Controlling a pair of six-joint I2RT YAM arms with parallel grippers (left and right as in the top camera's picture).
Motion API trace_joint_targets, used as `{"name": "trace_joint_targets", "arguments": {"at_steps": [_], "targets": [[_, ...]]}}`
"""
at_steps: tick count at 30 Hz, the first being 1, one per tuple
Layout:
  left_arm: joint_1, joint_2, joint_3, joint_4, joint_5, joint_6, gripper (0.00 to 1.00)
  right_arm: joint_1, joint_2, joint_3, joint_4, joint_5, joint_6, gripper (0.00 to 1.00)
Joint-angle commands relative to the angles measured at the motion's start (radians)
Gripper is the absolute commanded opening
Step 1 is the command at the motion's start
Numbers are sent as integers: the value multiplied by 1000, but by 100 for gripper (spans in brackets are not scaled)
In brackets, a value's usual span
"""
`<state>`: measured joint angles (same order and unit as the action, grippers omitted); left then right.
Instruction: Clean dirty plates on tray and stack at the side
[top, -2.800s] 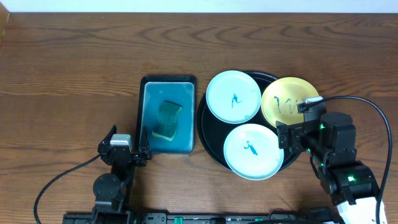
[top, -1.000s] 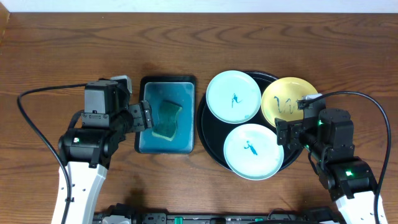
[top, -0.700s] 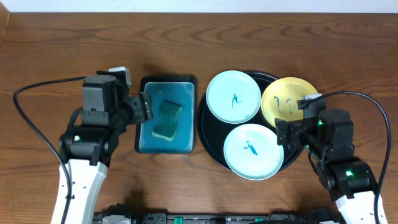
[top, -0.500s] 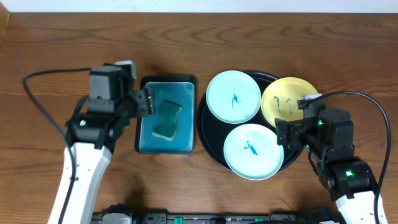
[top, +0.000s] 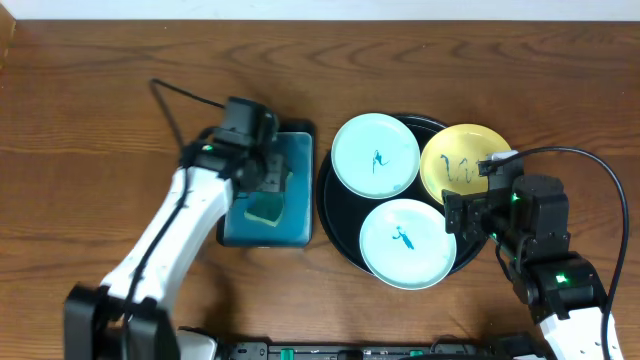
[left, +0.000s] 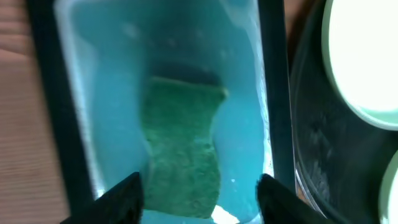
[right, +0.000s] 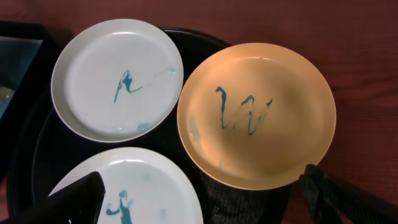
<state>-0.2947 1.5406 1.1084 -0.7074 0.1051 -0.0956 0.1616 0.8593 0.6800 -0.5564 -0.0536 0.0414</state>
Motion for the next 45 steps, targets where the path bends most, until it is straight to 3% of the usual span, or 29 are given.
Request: {"name": "trace_joint_targets", "arguments": {"at_steps": [1,7,10,34,37,41,45], "targets": [[-29,67,19,-21,-12,12,54,10,0,20,1,-7,10,99],[-31,151,19,-60,-80,-21,44,10,0,20,-1,-7,10,99],[-31,166,19,-62,-135,-48,44,10,0,20,-1,-7,10,99],[-31,254,-45,56,-117,-49,48,10,5,20,-1,-7,10,99],[-31,292,-46,57,-117,-49,38,10,5,20,-1,-7,10,99],[-31,309,-46,57,-117,-49,9,10,5,20,-1,-7,10,99],[-31,291,-44,55,-117,-49,8,10,5,20,-1,-7,10,99]]}}
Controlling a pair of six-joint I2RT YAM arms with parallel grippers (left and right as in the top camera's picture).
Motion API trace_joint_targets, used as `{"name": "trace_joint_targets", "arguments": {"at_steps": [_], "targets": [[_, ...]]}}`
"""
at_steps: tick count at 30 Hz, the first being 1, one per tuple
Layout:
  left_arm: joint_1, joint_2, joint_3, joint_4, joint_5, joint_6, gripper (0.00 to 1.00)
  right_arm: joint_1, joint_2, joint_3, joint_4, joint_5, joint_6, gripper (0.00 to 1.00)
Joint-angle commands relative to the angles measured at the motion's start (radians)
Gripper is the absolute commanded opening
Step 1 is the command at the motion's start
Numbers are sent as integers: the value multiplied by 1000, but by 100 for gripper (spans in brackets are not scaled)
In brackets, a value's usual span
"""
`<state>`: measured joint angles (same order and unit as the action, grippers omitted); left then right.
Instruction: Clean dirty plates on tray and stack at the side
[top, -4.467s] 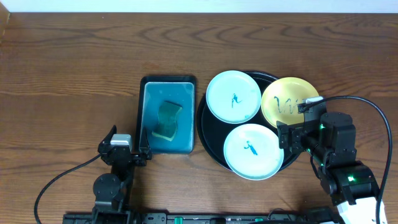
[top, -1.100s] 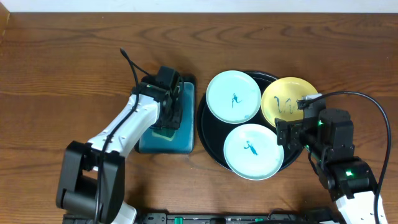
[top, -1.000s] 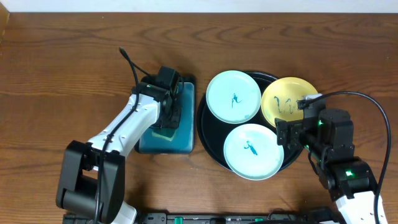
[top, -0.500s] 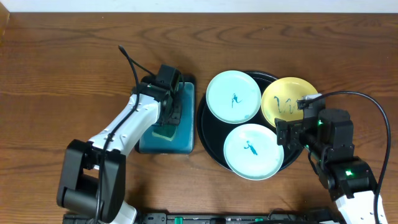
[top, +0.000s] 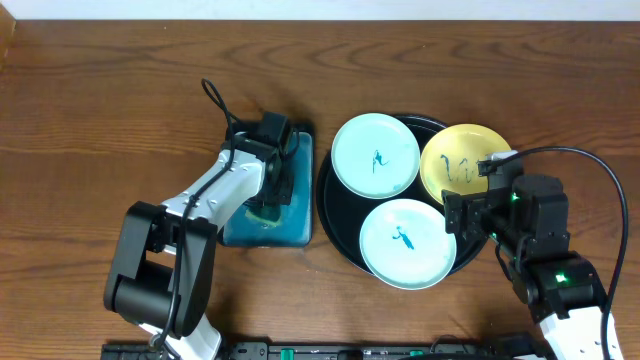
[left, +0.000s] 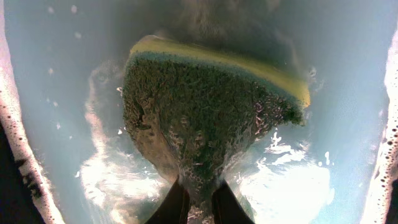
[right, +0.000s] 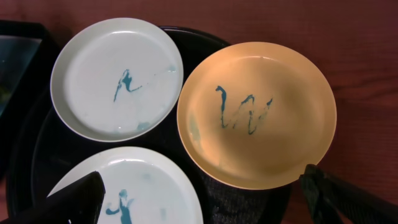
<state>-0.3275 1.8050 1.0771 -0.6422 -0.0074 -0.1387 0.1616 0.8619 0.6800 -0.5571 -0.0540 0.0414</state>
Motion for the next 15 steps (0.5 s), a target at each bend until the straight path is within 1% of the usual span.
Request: {"name": "trace_joint_targets", "arguments": {"at_steps": [1,6,10,15], "targets": [[2,17,-11,-11,-4,-6,8,10,2,20,0,-7,10,99],[2,-69,8,-26,-4,-6,8,10,2,20,0,-7,10,99],[8,-172,12,-26,-4,-8,7,10,2,20,0,-7,10,99],[14,-223,11,-31,-1,-57,7,10,2,20,0,-6,10,99]]}}
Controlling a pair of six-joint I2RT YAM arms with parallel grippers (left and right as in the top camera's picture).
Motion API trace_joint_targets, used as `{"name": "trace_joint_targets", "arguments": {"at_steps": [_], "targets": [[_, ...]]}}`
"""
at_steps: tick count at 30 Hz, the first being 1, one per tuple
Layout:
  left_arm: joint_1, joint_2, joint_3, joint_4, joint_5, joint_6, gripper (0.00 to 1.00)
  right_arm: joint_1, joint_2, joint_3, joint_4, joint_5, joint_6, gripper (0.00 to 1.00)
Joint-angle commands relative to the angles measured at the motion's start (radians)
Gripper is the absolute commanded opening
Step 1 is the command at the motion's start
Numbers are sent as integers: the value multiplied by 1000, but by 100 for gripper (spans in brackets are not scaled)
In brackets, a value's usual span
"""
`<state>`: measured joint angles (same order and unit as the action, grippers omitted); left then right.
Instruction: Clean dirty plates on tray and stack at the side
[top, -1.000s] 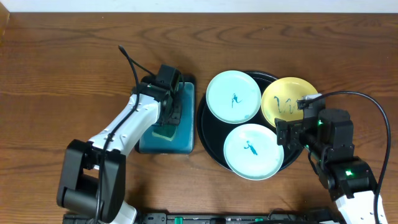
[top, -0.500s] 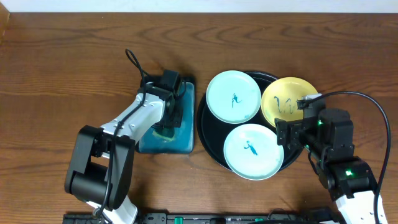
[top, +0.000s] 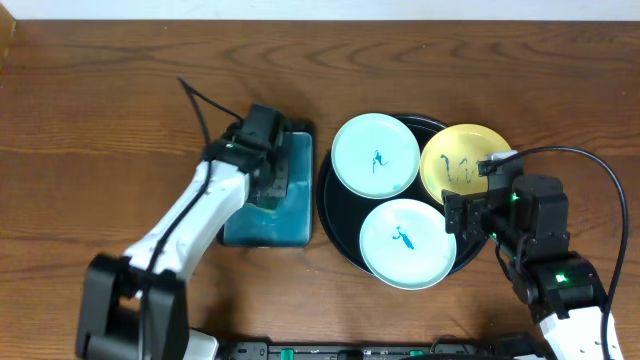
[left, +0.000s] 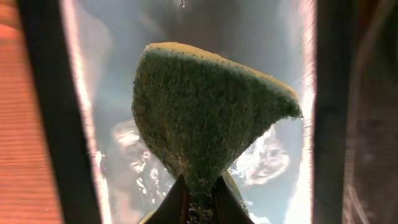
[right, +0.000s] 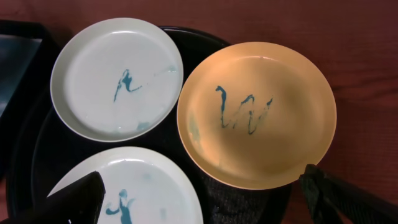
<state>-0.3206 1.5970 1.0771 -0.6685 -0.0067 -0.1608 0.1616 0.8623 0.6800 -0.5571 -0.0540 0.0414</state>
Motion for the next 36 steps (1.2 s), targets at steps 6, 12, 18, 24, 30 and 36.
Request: {"name": "trace_joint_targets", "arguments": {"at_steps": [6,12,18,24,30,36], "targets": [[7,17,-12,-2,0,-129,7,10,2,20,0,-7,10,99],[7,85,-30,1,66,-130,7,10,2,20,-3,-7,11,99],[7,160,-30,4,67,-130,8,10,8,19,-68,-7,34,99],[7,188,-30,5,67,-130,7,10,79,18,-156,-7,83,94],[7,176,-29,-4,68,-130,7,10,193,18,-185,-11,117,73],[13,87,-23,-7,68,-130,7,10,320,18,-195,-11,127,65]]}}
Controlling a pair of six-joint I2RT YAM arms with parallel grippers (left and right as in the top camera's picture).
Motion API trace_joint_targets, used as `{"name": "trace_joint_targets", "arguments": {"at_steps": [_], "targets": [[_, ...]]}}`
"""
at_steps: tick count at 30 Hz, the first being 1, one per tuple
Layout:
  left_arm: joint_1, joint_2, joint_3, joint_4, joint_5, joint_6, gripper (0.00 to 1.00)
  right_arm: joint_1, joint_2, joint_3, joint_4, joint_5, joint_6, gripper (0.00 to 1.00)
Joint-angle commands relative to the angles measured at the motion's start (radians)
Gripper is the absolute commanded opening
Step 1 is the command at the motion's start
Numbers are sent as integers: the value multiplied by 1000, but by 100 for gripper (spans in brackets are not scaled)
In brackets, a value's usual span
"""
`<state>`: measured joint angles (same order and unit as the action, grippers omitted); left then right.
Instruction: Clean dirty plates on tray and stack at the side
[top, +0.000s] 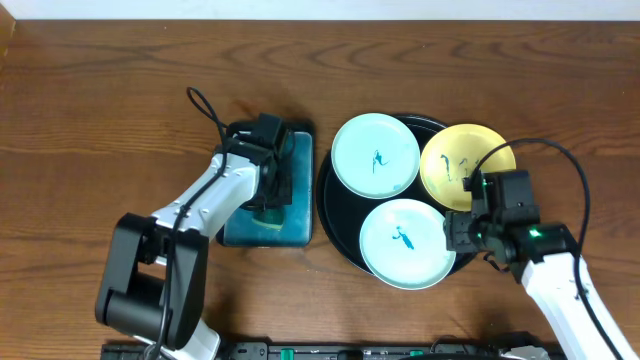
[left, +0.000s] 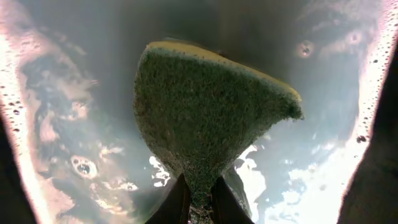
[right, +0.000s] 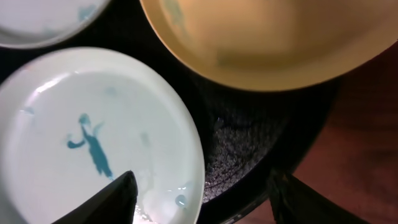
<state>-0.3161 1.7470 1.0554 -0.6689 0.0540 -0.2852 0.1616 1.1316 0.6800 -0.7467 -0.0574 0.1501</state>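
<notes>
A round black tray (top: 335, 225) carries two pale blue plates, one at the back (top: 375, 155) and one in front (top: 407, 243), plus a yellow plate (top: 462, 165), all marked with teal scribbles. My left gripper (left: 199, 208) is shut on a green and yellow sponge (left: 211, 112), held down in the soapy water of the teal tub (top: 300, 225). My right gripper (right: 202, 199) stands open low over the tray's right side, its jaws either side of the front plate's (right: 93, 143) right rim and the tray's rim (right: 305, 155). The yellow plate (right: 261, 37) lies just beyond.
The tub sits on the wooden table (top: 90, 120) directly left of the tray. A black cable (top: 205, 105) loops behind the left arm. Another cable (top: 575, 185) arcs over the table to the right of the tray.
My left gripper, still shut on the sponge, has gone from above the tub down into the water. My right gripper has moved forward and lower, to the front plate's right rim.
At first my left gripper was open above the sponge lying in the tub. Then it was shut on the sponge in the water, then held it raised, and now holds it in the water again. My right gripper hovered unmoved over the plates until coming down now.
</notes>
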Motion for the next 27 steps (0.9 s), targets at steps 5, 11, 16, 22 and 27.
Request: {"name": "trace_joint_targets", "arguments": {"at_steps": [5,11,16,22,27], "targets": [[8,-151,-1,-8,7,-5,7,10,138,18,5,-7,18,62],[8,-182,-1,-22,18,-6,7,10,232,18,54,-8,18,59],[8,-181,-2,-30,18,-5,8,10,298,18,109,-51,18,40],[8,-182,-2,-30,18,-6,7,10,336,18,157,-158,18,19],[8,-182,-2,-30,18,-6,7,10,336,18,181,-183,18,7]]}}
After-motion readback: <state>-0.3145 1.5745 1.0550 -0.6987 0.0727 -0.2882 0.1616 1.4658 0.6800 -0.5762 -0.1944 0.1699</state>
